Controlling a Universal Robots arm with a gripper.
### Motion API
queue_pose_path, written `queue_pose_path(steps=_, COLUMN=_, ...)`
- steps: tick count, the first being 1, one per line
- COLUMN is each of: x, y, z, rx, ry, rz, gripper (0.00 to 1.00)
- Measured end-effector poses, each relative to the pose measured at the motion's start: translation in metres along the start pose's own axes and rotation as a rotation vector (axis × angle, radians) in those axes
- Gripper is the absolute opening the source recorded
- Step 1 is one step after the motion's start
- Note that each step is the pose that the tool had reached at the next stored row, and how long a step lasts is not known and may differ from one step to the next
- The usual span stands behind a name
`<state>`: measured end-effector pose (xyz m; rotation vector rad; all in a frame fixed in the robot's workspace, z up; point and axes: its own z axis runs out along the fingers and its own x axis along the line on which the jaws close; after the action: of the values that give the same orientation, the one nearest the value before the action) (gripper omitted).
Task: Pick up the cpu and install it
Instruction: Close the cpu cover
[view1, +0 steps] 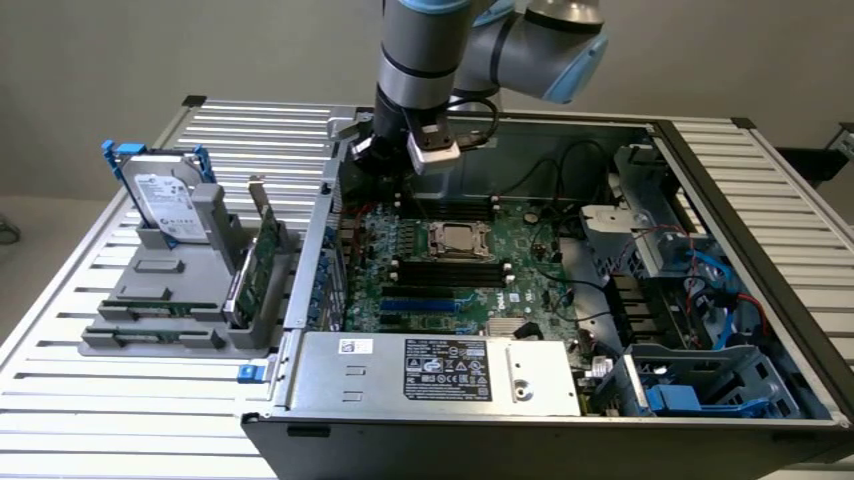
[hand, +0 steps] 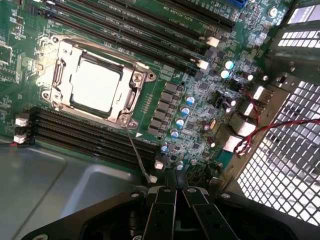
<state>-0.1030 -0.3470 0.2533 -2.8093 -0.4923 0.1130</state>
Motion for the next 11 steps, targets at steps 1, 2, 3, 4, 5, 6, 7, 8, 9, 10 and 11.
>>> queue_pose_path(steps=1, x=0.0003, y=-0.0005, z=0.0007, rx=0.0011, ry=0.0025, rz=-0.001, gripper=0.11)
queue_pose_path(steps=2, x=0.0007, y=-0.001, z=0.0015, rx=0.0015, ry=0.0053, rz=-0.002, gripper=0.11)
queue_pose_path(steps=3, x=0.0011, y=-0.0016, z=0.0022, rx=0.0015, ry=0.0084, rz=-0.003, gripper=0.11)
queue_pose_path(steps=4, x=0.0015, y=-0.0022, z=0.0028, rx=0.001, ry=0.0119, rz=-0.004, gripper=0.11)
queue_pose_path(steps=5, x=0.002, y=-0.0027, z=0.0033, rx=-0.0002, ry=0.0163, rz=-0.005, gripper=0.11)
queue_pose_path(steps=6, x=0.0025, y=-0.0033, z=0.0036, rx=-0.0022, ry=0.0216, rz=-0.007, gripper=0.11)
queue_pose_path(steps=7, x=0.0032, y=-0.0039, z=0.0039, rx=-0.0044, ry=0.0273, rz=-0.008, gripper=0.11)
queue_pose_path(steps=8, x=0.004, y=-0.0044, z=0.0041, rx=-0.0067, ry=0.0337, rz=-0.01, gripper=0.11)
queue_pose_path(steps=9, x=0.0046, y=-0.0049, z=0.0042, rx=-0.0093, ry=0.0403, rz=-0.012, gripper=0.11)
queue_pose_path(steps=10, x=0.0053, y=-0.0055, z=0.0043, rx=-0.0119, ry=0.047, rz=-0.014, gripper=0.11)
queue_pose_path(steps=11, x=0.006, y=-0.006, z=0.0045, rx=-0.0144, ry=0.0537, rz=-0.016, gripper=0.11)
